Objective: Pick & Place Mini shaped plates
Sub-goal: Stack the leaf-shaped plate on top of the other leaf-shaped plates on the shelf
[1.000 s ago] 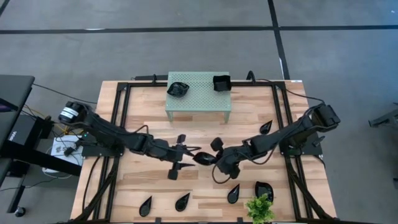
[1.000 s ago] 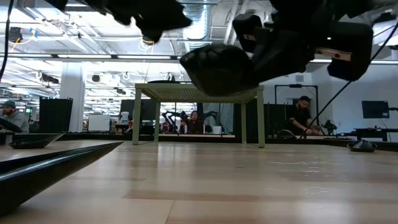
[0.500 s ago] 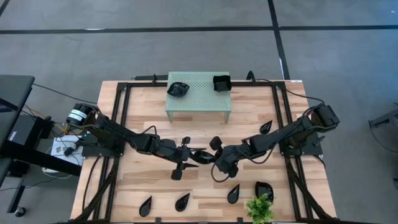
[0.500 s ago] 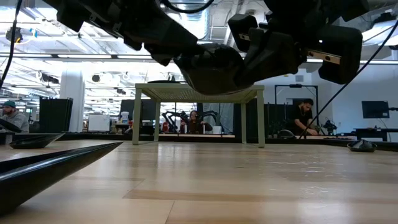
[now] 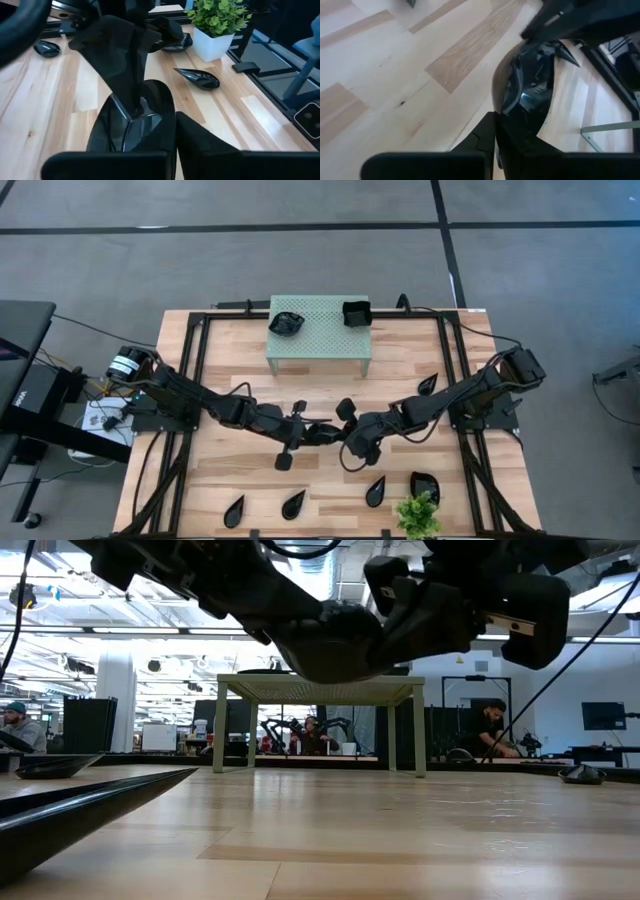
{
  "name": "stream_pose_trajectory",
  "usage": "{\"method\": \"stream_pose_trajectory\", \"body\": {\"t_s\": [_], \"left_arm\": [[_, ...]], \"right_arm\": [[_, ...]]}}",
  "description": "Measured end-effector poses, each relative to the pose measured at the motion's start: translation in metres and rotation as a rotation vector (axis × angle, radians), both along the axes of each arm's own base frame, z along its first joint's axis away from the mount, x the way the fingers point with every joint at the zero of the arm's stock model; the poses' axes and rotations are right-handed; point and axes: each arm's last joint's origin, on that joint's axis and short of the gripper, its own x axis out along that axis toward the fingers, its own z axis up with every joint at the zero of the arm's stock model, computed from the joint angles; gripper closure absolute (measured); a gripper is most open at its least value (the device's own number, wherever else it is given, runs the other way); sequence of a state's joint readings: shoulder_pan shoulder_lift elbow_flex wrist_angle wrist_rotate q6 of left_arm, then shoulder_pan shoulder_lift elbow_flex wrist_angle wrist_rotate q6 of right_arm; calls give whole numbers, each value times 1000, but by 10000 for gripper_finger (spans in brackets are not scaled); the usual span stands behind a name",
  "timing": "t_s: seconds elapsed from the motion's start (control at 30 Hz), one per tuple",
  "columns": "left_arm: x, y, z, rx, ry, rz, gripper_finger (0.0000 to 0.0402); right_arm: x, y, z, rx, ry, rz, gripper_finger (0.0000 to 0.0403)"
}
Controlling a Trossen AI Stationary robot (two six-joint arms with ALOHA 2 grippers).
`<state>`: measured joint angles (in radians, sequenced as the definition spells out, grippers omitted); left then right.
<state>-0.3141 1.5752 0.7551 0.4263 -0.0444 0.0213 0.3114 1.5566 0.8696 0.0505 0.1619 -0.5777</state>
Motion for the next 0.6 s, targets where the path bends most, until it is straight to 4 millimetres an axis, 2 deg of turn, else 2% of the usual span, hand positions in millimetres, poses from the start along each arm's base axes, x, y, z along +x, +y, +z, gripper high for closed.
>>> {"method": "stream_pose_trajectory", "body": {"t_s": [0.13,0.6], "left_arm": [[0,0,0,0,-1,0,392],[0,0,1,-7,-2,-15,394]], "right_arm": [[3,-1,5,-1,2,-6,382],[9,3,25,-10,31,-3,294]]}}
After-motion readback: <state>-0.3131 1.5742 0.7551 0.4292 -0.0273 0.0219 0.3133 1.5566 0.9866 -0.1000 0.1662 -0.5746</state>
